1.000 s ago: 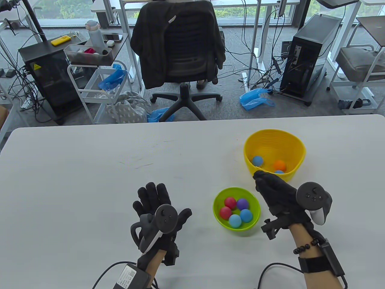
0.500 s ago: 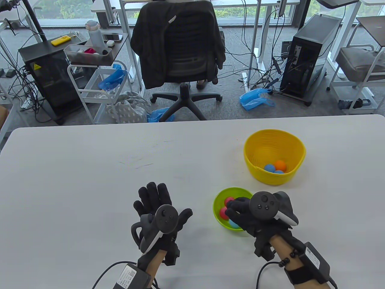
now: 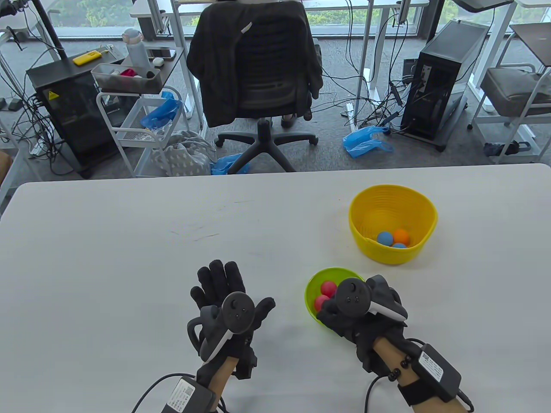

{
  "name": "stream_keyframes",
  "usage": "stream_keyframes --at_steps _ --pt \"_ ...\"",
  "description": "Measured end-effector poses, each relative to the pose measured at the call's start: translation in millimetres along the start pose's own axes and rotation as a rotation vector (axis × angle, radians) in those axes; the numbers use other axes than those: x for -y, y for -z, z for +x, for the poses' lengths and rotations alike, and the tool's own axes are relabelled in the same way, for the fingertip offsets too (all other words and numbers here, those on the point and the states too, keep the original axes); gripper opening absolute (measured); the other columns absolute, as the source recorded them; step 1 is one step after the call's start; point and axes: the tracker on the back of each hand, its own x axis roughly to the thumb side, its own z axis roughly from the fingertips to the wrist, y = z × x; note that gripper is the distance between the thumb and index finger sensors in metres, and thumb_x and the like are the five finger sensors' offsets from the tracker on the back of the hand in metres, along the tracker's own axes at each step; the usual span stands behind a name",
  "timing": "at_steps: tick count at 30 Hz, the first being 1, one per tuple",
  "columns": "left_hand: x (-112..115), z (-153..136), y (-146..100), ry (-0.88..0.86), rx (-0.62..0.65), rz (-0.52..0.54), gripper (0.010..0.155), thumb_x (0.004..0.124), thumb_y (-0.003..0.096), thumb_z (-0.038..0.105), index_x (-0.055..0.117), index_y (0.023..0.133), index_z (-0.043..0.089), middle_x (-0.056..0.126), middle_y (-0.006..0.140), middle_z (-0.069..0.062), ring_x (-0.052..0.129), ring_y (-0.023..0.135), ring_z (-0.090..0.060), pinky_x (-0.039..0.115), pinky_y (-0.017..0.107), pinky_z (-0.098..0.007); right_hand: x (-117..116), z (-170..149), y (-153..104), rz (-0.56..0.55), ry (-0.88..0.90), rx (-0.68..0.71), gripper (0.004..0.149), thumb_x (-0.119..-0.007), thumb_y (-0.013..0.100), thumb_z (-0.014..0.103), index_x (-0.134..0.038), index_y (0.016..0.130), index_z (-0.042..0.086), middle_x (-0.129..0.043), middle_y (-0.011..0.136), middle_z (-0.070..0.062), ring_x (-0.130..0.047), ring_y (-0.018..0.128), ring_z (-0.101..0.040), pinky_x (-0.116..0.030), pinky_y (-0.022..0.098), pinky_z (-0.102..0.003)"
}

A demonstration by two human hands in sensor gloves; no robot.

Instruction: Toss ping pong balls into fabric basket

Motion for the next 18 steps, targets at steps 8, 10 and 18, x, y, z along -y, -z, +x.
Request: stream_keyframes --at_steps 8,10,18 --pt "-1 0 0 0.005 -0.002 0.008 0.108 0.074 0.0422 0.064 0.016 0.114 0.008 0.0 0.119 -0.022 0.0 0.106 -0.053 0.011 0.072 -0.076 -11 -2 5 0.021 -0.035 -0.015 0.055 -0.071 0.057 0.047 -0.077 0.099 0.012 -0.072 0.105 -0.027 -0.086 0.077 -0.054 -0.077 0.054 -0.061" --pt "-2 0 -1 0.001 -0.002 0.012 0.108 0.074 0.0422 0.064 0.016 0.114 0.008 0.0 0.119 -0.022 0.0 0.106 -0.053 0.011 0.072 -0.076 -15 -2 6 0.019 -0.039 -0.015 0.056 -0.071 0.057 0.046 -0.075 0.101 0.012 -0.071 0.106 -0.027 -0.084 0.079 -0.055 -0.075 0.056 -0.062" --pt "-2 -1 -1 -0.001 -0.003 0.013 0.108 0.074 0.0422 0.064 0.016 0.114 0.008 0.0 0.119 -0.022 0.0 0.106 -0.053 0.011 0.072 -0.076 -18 -8 8 -0.029 -0.035 -0.003 0.049 -0.079 0.055 0.034 -0.077 0.099 0.013 -0.075 0.103 -0.025 -0.089 0.077 -0.05 -0.079 0.055 -0.059"
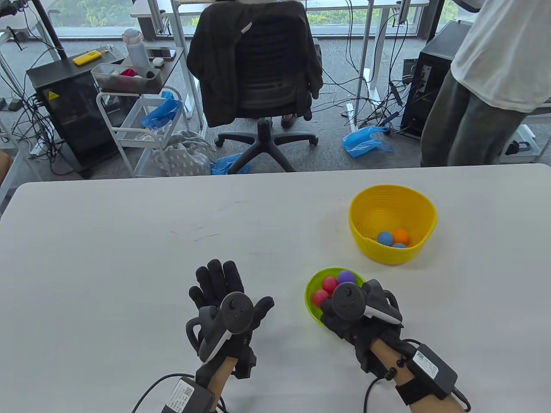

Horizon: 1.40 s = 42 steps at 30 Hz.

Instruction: Toss ping pong balls into fabric basket

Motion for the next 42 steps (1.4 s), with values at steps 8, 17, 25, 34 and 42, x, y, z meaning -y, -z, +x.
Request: stream_keyframes --at_steps 8,17,25,34,42 --pt "-1 -1 0 -0.003 -0.004 0.002 0.108 0.074 0.0423 0.064 0.016 0.114 0.008 0.0 0.119 -0.022 0.0 0.106 -0.053 0.011 0.072 -0.076 15 -3 -11 -0.136 0.004 0.03 0.052 -0.089 0.049 0.033 -0.079 0.096 0.015 -0.079 0.101 -0.021 -0.094 0.071 -0.043 -0.082 0.051 -0.054" --pt "-1 -2 0 -0.006 -0.006 0.004 0.108 0.074 0.0423 0.064 0.016 0.114 0.008 0.0 0.119 -0.022 0.0 0.106 -0.053 0.011 0.072 -0.076 43 -20 -30 -0.285 0.156 0.068 0.054 -0.091 0.048 0.035 -0.078 0.096 0.014 -0.08 0.098 -0.02 -0.096 0.066 -0.04 -0.084 0.048 -0.051" --pt "-1 -2 -1 0.003 -0.009 0.002 0.108 0.074 0.0424 0.064 0.016 0.114 0.008 0.0 0.119 -0.023 0.0 0.106 -0.053 0.012 0.071 -0.076 61 -46 -44 -0.385 0.476 0.137 0.053 -0.088 0.05 0.037 -0.078 0.097 0.016 -0.082 0.097 -0.02 -0.097 0.065 -0.039 -0.085 0.047 -0.05" --pt "-1 -2 -1 0.011 -0.016 -0.003 0.108 0.074 0.0424 0.064 0.016 0.114 0.008 0.001 0.119 -0.023 0.001 0.106 -0.053 0.012 0.071 -0.076 74 -93 -54 -0.529 0.845 0.126 0.049 -0.084 0.053 0.039 -0.077 0.098 0.02 -0.081 0.098 -0.019 -0.097 0.065 -0.037 -0.086 0.047 -0.047" --pt "-2 -4 -1 0.011 -0.03 -0.001 0.108 0.073 0.0425 0.064 0.016 0.114 0.008 0.0 0.119 -0.023 0.001 0.106 -0.053 0.012 0.071 -0.076 62 -141 -45 -0.605 1.247 0.015 0.052 -0.08 0.057 0.042 -0.07 0.102 0.016 -0.077 0.099 -0.018 -0.098 0.067 -0.033 -0.089 0.05 -0.044"
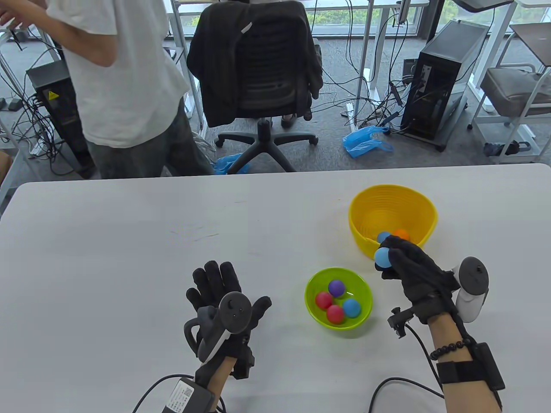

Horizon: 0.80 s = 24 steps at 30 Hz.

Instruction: Toss ping pong balls into fabric basket

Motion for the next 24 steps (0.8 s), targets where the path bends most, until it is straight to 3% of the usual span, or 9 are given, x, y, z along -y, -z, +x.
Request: stream_keyframes --at_steps 4,7,10,12,17,20,24 --pt "0 -1 0 0.005 -0.004 0.001 0.108 0.073 0.0425 0.064 0.016 0.114 0.008 0.0 0.119 -0.023 0.001 0.106 -0.053 0.012 0.071 -0.076 14 -11 5 -0.086 0.091 -0.071 0.058 -0.076 0.06 0.042 -0.06 0.107 0.013 -0.068 0.105 -0.022 -0.094 0.077 -0.035 -0.087 0.057 -0.045" --pt "0 0 0 0.009 -0.004 0.001 0.108 0.073 0.0425 0.064 0.016 0.114 0.008 0.0 0.119 -0.023 0.001 0.106 -0.053 0.012 0.071 -0.076 20 -18 8 -0.072 0.16 -0.104 0.074 -0.066 0.063 0.046 -0.03 0.115 0.006 -0.043 0.113 -0.031 -0.072 0.096 -0.044 -0.071 0.07 -0.054" --pt "-1 0 0 0.006 -0.003 0.006 0.108 0.073 0.0426 0.064 0.016 0.114 0.008 0.0 0.119 -0.023 0.001 0.106 -0.053 0.012 0.071 -0.076 26 -26 10 -0.036 0.32 -0.11 0.084 -0.059 0.065 0.047 -0.004 0.111 0.002 -0.017 0.111 -0.039 -0.049 0.103 -0.051 -0.056 0.075 -0.057" --pt "-1 -1 0 0.002 -0.005 0.007 0.108 0.073 0.0426 0.064 0.016 0.114 0.008 0.0 0.119 -0.023 0.0 0.106 -0.053 0.012 0.071 -0.076 29 -27 10 -0.07 0.329 -0.102 0.087 -0.058 0.065 0.047 0.0 0.108 -0.001 -0.012 0.108 -0.042 -0.044 0.103 -0.053 -0.053 0.075 -0.058" --pt "-1 -1 0 -0.001 -0.005 0.008 0.108 0.073 0.0425 0.064 0.016 0.114 0.008 0.0 0.119 -0.023 0.0 0.106 -0.053 0.012 0.071 -0.076 34 -20 6 -0.12 0.231 -0.064 0.085 -0.058 0.065 0.046 -0.002 0.109 -0.001 -0.014 0.108 -0.042 -0.047 0.103 -0.051 -0.054 0.075 -0.057" --pt "-1 -1 0 -0.004 -0.004 0.009 0.108 0.074 0.0426 0.064 0.016 0.114 0.008 0.0 0.119 -0.023 0.0 0.106 -0.053 0.012 0.071 -0.076 31 -11 3 -0.147 0.138 -0.032 0.077 -0.06 0.065 0.044 -0.017 0.113 0.004 -0.024 0.112 -0.036 -0.054 0.102 -0.05 -0.057 0.074 -0.058" --pt "0 -1 0 0.0 -0.01 0.012 0.108 0.074 0.0425 0.064 0.016 0.114 0.008 0.001 0.119 -0.023 0.001 0.106 -0.053 0.012 0.071 -0.076 14 12 -5 -0.21 -0.208 0.072 0.062 -0.064 0.063 0.045 -0.047 0.112 0.01 -0.048 0.113 -0.028 -0.072 0.094 -0.048 -0.068 0.068 -0.057"
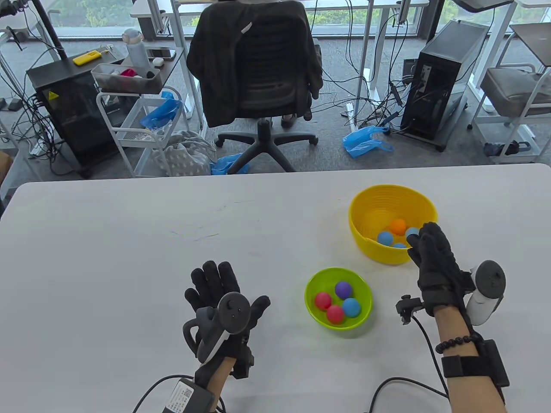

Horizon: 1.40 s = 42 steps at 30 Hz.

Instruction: Toss ping pong balls into fabric basket

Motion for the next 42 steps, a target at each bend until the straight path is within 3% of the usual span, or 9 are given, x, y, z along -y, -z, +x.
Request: stream_keyframes --at_steps 3,8,11,18,27,34,42 --pt "0 0 0 0.0 -0.001 0.004 0.108 0.074 0.0425 0.064 0.016 0.114 0.008 0.001 0.119 -0.023 0.001 0.106 -0.053 0.012 0.071 -0.076 -16 18 -7 0.034 -0.179 0.102 0.056 -0.066 0.061 0.047 -0.063 0.106 0.013 -0.064 0.108 -0.023 -0.084 0.084 -0.044 -0.076 0.062 -0.055" --pt "-1 1 -1 -0.004 0.006 0.009 0.108 0.074 0.0424 0.064 0.016 0.114 0.008 0.001 0.119 -0.023 0.001 0.106 -0.053 0.012 0.071 -0.076 -56 41 -24 0.195 -0.405 0.223 0.053 -0.07 0.058 0.048 -0.076 0.098 0.012 -0.077 0.098 -0.024 -0.095 0.067 -0.04 -0.084 0.049 -0.051" --pt "0 1 -1 -0.012 0.008 0.009 0.108 0.074 0.0425 0.064 0.016 0.114 0.008 0.001 0.119 -0.022 0.001 0.106 -0.053 0.011 0.072 -0.076 -83 49 -38 0.296 -0.567 0.229 0.054 -0.07 0.058 0.047 -0.078 0.097 0.012 -0.082 0.094 -0.025 -0.097 0.063 -0.04 -0.085 0.046 -0.051" --pt "0 1 -1 -0.024 0.012 0.008 0.108 0.074 0.0423 0.064 0.016 0.114 0.008 0.001 0.119 -0.022 0.001 0.106 -0.053 0.011 0.072 -0.076 -127 42 -58 0.562 -0.724 0.145 0.054 -0.07 0.058 0.047 -0.079 0.098 0.011 -0.081 0.096 -0.027 -0.097 0.062 -0.043 -0.084 0.045 -0.054" --pt "1 2 -1 -0.032 0.02 0.002 0.108 0.074 0.0424 0.064 0.016 0.114 0.008 0.001 0.119 -0.022 0.001 0.106 -0.053 0.011 0.072 -0.076 -153 21 -65 0.733 -0.933 0.058 0.053 -0.07 0.058 0.046 -0.08 0.098 0.012 -0.075 0.101 -0.029 -0.093 0.067 -0.047 -0.081 0.049 -0.057" --pt "1 2 -1 -0.034 0.022 0.002 0.108 0.074 0.0423 0.064 0.016 0.114 0.008 0.001 0.119 -0.022 0.0 0.106 -0.053 0.011 0.072 -0.076 -165 8 -71 0.76 -1.052 0.078 0.054 -0.069 0.058 0.046 -0.075 0.102 0.014 -0.065 0.108 -0.029 -0.082 0.08 -0.053 -0.074 0.057 -0.062" --pt "4 3 0 -0.02 0.019 -0.007 0.108 0.074 0.0424 0.064 0.016 0.114 0.008 0.001 0.119 -0.023 0.001 0.106 -0.053 0.012 0.072 -0.076 -165 -2 -73 0.75 -1.024 0.122 0.053 -0.069 0.058 0.044 -0.074 0.102 0.014 -0.062 0.11 -0.029 -0.077 0.085 -0.057 -0.07 0.06 -0.065"
